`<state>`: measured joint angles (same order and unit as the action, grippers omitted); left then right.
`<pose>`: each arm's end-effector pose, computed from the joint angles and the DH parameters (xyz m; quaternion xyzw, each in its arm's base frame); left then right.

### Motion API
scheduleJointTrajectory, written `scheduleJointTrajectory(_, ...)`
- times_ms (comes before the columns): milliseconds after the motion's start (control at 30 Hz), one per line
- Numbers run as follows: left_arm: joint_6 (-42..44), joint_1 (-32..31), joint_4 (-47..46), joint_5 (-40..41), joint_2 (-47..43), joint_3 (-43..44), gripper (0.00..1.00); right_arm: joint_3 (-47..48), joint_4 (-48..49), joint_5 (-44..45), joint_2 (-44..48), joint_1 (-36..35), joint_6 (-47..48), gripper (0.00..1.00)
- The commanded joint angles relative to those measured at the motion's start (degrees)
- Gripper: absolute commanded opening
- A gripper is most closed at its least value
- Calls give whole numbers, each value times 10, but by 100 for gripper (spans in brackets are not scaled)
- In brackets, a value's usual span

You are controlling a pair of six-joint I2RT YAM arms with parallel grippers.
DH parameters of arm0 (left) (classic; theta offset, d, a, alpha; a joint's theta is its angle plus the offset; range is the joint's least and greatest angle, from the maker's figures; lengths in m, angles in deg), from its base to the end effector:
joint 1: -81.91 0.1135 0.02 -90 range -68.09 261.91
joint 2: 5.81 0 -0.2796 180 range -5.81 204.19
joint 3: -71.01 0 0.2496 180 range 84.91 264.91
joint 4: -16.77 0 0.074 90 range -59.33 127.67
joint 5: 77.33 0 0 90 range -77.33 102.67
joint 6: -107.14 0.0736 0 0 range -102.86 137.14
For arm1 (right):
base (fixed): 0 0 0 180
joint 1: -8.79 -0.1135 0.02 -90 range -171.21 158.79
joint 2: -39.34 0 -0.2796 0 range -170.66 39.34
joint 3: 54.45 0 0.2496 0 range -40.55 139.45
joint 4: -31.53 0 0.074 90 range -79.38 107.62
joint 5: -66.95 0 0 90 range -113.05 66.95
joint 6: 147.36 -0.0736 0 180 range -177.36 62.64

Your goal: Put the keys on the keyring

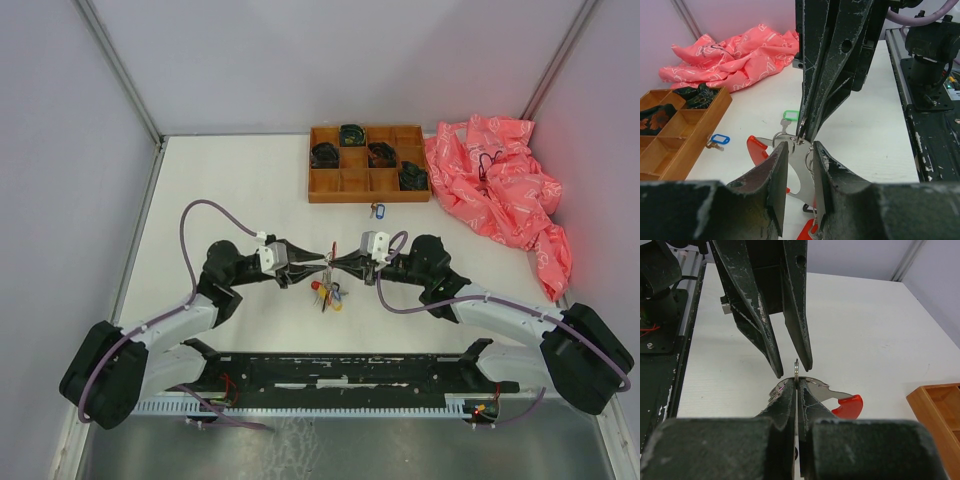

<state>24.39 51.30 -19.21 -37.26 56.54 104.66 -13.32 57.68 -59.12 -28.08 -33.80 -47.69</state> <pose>0.1689 -0.1654 0.2567 0.4940 0.4639 -0.4109 0.6099 0.1694 0.2146 0.2608 -0.4928 0.5081 0.4005 0.5819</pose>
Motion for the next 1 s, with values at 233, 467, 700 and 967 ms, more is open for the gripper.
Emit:
scheduleJointTrajectory(233,-38,4,-50,-19,9,7,18,10,58,-37,11,3,-13,1)
scheduleJointTrajectory(467,-15,3,-5,-32,9,25,4,14,52,-43,11,3,-9,1)
scheduleJointTrajectory(700,78,0,205,-19,-34,86,3,31,-32,-20,25,3,40,19)
scheduleJointTrajectory(967,198,-30,481,75,-64,192,3,49,-93,-2,43,3,82,36)
